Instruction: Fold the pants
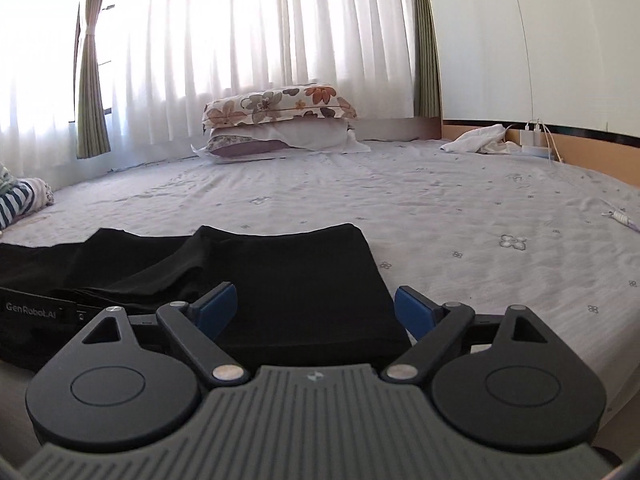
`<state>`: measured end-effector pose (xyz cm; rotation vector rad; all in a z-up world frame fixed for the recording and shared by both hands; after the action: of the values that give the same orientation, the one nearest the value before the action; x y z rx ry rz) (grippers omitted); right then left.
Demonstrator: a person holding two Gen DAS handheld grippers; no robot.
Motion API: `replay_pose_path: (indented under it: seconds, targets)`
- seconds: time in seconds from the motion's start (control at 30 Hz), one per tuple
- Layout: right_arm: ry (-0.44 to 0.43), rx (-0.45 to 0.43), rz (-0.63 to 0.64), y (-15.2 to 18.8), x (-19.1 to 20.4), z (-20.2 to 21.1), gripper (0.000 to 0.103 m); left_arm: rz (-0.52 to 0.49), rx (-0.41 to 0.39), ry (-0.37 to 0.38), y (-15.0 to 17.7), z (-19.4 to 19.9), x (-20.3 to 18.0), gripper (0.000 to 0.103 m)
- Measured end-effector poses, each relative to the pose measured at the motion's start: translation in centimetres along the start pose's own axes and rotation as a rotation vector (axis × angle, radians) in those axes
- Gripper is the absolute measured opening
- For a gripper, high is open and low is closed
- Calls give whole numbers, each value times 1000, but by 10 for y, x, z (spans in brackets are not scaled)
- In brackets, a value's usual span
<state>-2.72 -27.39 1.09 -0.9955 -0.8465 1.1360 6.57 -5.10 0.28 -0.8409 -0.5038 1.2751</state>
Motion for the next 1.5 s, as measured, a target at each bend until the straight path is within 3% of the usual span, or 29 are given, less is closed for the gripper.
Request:
replay_pose_path:
  seconds: [0.03, 0.07, 0.13, 0.2, 0.3, 0.37, 0.47, 0.63, 0.8, 0.97, 1.03, 1.07, 1.1, 1.13, 1.2, 1.27, 1.37, 1.47, 1.5]
  targets:
    - [11, -3, 21, 2, 1, -3, 94, -2, -15, -27, 0, 2, 0, 47]
    - [20, -6, 37, 3, 2, -6, 93, -10, -19, -62, -1, 4, 0, 16]
    - [23, -6, 50, 4, 3, -11, 94, 25, -27, -54, -5, 11, 6, 8]
    - [18, -7, 53, 5, 4, -13, 93, 75, -38, -27, -9, 24, 14, 7]
    - [9, -17, 56, 4, 4, -13, 95, 24, -71, -89, -8, 41, 14, 7]
    - [5, -17, 60, 5, 5, -15, 96, -9, -54, -114, -6, 43, 17, 8]
    - [-2, 6, 62, 9, 6, -20, 96, 19, 17, -157, 3, 32, 31, 12]
    - [-5, 50, 111, 23, 14, -28, 99, 11, -9, -207, 5, 36, 35, 17]
    - [0, 19, 59, 36, 14, -26, 103, 13, -13, -263, 1, 43, 32, 58]
    - [-1, -22, 58, 42, 13, -25, 103, 1, -102, -222, -15, 65, 22, 67]
    - [-1, -40, 61, 45, 13, -24, 103, -32, -118, -170, -20, 74, 8, 63]
    - [-2, -49, 62, 46, 13, -23, 103, -42, -111, -131, -21, 76, 0, 52]
    - [-5, -57, 60, 48, 12, -23, 103, -50, -94, -75, -22, 77, -11, 33]
    - [-10, -66, 57, 49, 11, -23, 103, -63, -69, -7, -20, 77, -22, 25]
    - [-19, -87, 53, 52, 10, -21, 103, -95, -8, 122, -13, 72, -44, 20]
    - [-21, -99, 52, 54, 9, -20, 103, -110, 21, 189, -9, 63, -61, 19]
    - [-27, -102, 47, 54, 6, -21, 103, -109, 58, 191, -7, 35, -77, 18]
    - [-35, -111, 48, 55, 4, -19, 103, -67, 101, 146, -11, 0, -72, 17]
    - [-37, -113, 49, 56, 4, -19, 103, -54, 103, 126, -14, -10, -67, 12]
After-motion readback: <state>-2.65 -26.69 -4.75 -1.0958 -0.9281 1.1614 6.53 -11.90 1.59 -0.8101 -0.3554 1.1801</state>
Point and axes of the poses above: each gripper's, at about its wrist camera, not at the fingertips, and z roughly against the way its jaws point, x to its left, y to its underside, the point moved 1 cm from there along -z, roughly the way its jaws point, and after that the axes turned 2 degrees about y, right-handed, at the moved point
